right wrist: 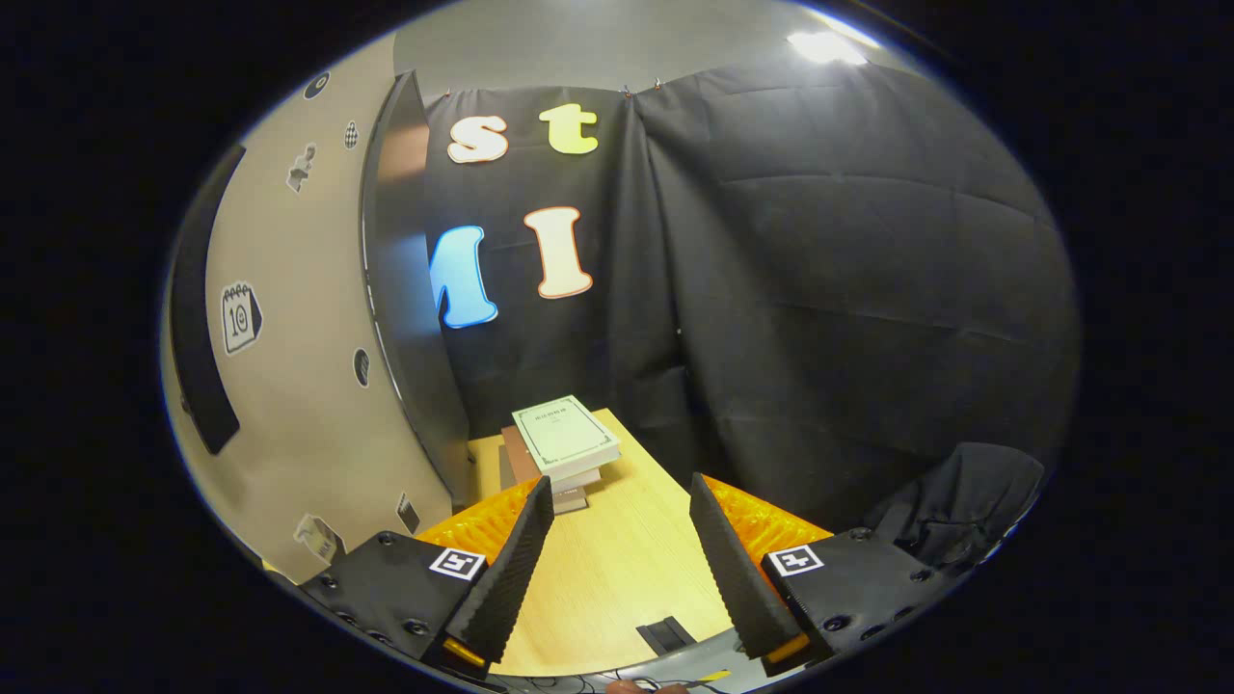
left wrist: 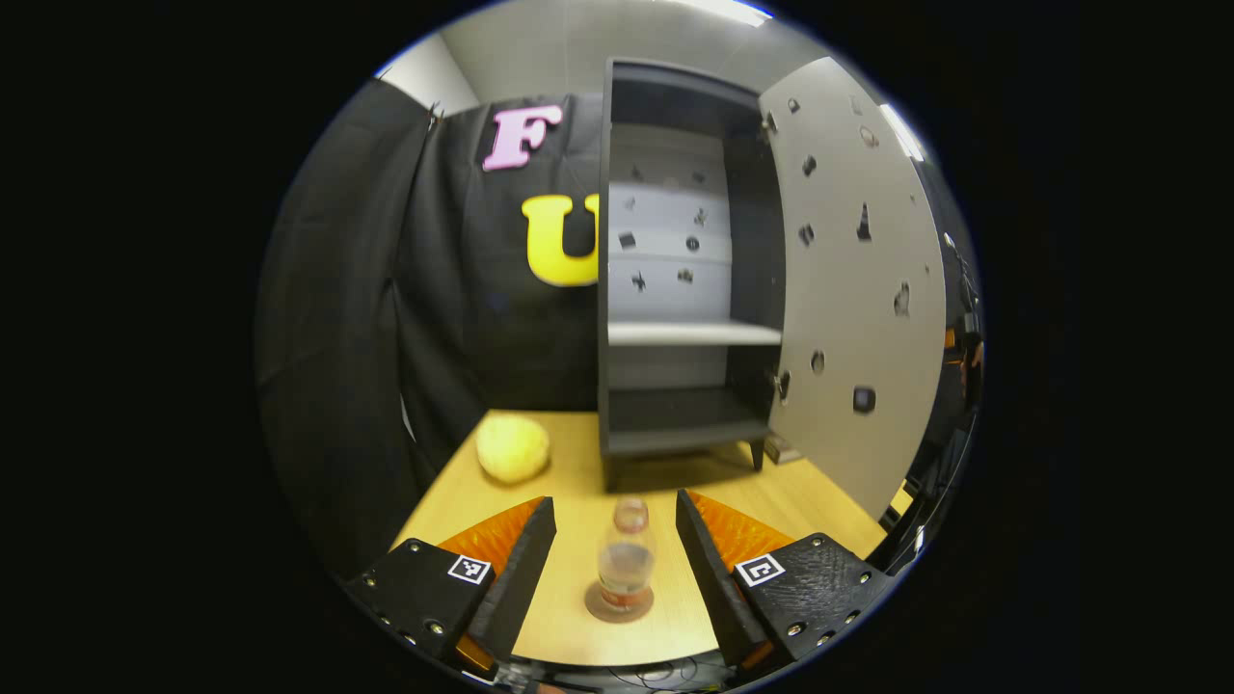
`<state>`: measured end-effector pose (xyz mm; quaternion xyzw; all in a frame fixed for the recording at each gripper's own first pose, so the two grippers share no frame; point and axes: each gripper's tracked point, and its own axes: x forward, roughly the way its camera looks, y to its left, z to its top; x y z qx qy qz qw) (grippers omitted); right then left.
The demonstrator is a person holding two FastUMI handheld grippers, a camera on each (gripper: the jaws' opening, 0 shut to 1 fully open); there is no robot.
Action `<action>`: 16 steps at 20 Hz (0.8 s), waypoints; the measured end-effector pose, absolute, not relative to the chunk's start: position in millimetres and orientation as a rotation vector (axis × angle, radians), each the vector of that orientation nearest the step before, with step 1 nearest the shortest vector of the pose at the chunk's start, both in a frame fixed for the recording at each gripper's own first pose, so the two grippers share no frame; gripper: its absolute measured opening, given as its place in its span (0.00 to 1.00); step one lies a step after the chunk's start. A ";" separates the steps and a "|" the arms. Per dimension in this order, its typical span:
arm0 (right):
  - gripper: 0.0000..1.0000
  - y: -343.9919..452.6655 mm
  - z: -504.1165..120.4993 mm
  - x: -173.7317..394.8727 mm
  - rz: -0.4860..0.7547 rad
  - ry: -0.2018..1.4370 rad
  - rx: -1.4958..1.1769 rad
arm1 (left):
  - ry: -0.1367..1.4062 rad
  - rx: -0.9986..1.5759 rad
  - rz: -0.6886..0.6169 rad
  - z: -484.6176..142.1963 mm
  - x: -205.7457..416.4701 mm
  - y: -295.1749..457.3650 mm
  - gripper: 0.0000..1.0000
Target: Open the cabinet door with the right hand, grasp the bottle in the cabinet with the left hand and place it on the coaster, then close the cabinet door with the right hand.
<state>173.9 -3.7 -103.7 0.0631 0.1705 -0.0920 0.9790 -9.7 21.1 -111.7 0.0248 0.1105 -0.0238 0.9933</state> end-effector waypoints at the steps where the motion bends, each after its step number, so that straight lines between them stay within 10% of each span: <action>1: 0.91 -1.7 -99.9 179.5 -0.167 0.335 0.138 | 0.208 0.051 -0.012 -94.6 -10.9 23.4 0.73; 16: 0.84 53.3 29.3 191.1 0.336 0.200 0.211 | 0.164 0.026 0.247 9.4 -49.7 -61.6 0.71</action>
